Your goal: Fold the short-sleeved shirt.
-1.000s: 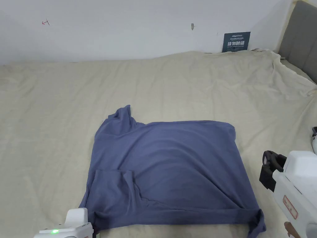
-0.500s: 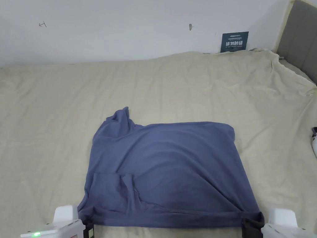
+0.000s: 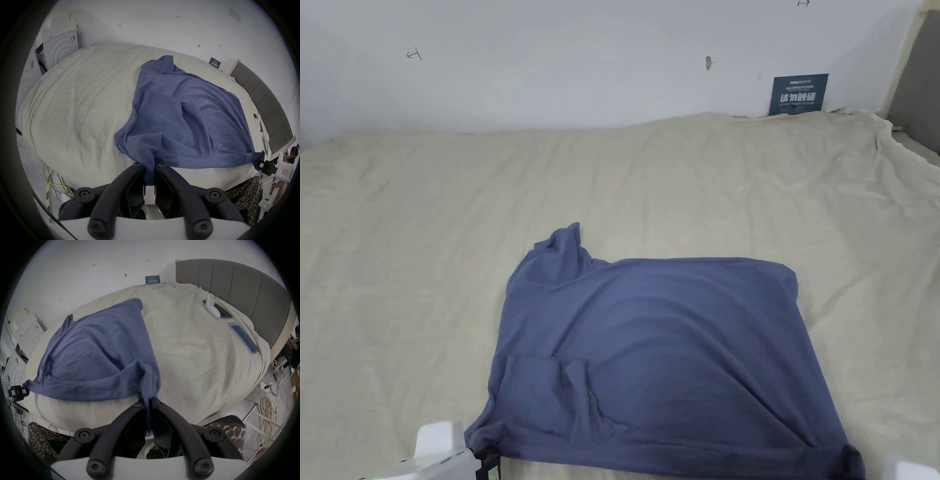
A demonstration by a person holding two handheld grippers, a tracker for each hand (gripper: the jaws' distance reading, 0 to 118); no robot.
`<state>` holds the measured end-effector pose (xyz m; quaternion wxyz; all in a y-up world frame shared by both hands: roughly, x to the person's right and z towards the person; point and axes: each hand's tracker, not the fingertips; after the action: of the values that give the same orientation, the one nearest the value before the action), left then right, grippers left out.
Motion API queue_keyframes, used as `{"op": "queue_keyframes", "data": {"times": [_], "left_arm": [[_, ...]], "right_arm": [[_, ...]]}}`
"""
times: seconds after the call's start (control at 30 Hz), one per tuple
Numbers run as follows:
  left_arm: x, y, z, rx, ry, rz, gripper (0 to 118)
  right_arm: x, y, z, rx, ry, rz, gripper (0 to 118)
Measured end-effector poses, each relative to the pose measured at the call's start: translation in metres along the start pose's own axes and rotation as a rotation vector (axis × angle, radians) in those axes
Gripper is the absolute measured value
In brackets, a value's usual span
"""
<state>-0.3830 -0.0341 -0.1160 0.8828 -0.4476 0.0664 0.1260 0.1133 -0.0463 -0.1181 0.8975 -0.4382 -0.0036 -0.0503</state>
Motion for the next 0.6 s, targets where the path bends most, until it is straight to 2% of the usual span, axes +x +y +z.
{"op": "queue_keyframes", "data": {"times": [0.3, 0.6], "left_arm": [[-0.010, 0.050, 0.005, 0.074, -0.001, 0.022, 8], [-0.008, 0.113, -0.023, 0.110, 0.000, 0.014, 8]], "right_arm": [[0.021, 0.075, 0.016, 0.181, 0.037, 0.017, 3], [0.019, 0.145, -0.035, 0.215, 0.014, 0.022, 3]]}}
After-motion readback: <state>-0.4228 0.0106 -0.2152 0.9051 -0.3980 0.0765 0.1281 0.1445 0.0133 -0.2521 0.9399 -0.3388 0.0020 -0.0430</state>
